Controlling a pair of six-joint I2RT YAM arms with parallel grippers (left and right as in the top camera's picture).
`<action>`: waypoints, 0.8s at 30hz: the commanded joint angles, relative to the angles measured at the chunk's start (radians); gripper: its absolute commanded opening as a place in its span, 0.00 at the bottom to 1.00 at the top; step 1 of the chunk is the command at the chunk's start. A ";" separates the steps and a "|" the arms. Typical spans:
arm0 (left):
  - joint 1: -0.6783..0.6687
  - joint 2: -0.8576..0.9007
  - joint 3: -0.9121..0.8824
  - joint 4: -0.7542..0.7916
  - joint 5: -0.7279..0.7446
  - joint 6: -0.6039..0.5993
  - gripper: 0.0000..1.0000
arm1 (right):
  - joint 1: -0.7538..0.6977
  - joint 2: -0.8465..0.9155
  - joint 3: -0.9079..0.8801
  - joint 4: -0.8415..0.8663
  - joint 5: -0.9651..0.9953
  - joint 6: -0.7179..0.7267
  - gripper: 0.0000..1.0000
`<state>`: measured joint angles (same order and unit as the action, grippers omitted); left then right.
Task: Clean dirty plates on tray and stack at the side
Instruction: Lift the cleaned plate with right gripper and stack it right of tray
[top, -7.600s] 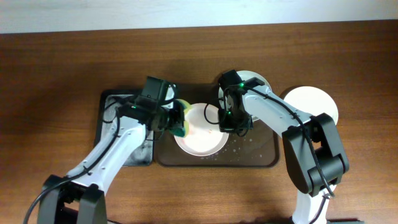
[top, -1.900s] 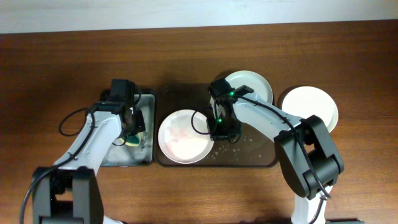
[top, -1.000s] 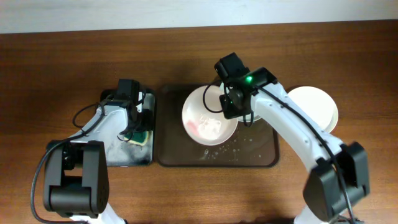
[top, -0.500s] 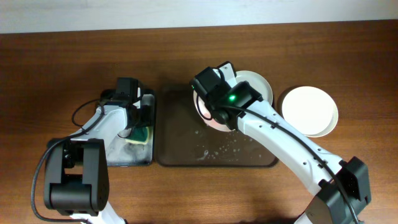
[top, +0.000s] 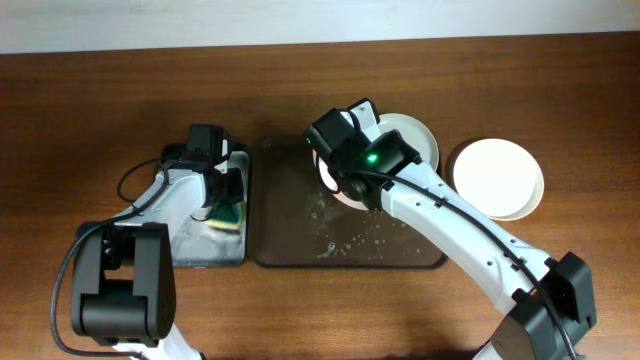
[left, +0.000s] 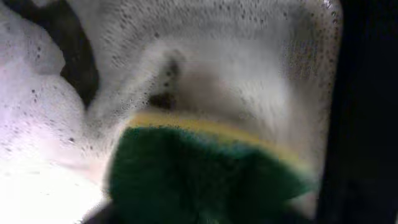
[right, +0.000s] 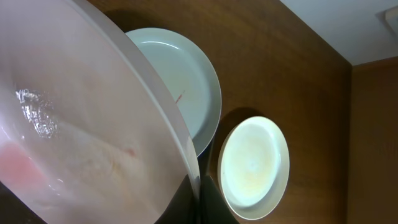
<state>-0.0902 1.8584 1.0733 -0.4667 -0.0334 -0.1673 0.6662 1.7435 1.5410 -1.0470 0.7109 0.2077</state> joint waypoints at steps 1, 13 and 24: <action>0.002 0.028 -0.010 -0.035 0.011 0.005 0.93 | -0.037 -0.024 0.022 0.003 0.026 0.062 0.04; 0.002 0.028 -0.011 -0.182 0.016 0.004 0.78 | -0.410 -0.053 0.023 0.014 -0.389 0.101 0.04; 0.002 0.028 -0.011 -0.177 0.019 0.005 0.00 | -0.886 -0.052 0.007 -0.016 -0.747 0.116 0.04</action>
<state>-0.0864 1.8534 1.0916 -0.6388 -0.0338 -0.1642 -0.1459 1.7267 1.5410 -1.0561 0.0681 0.3119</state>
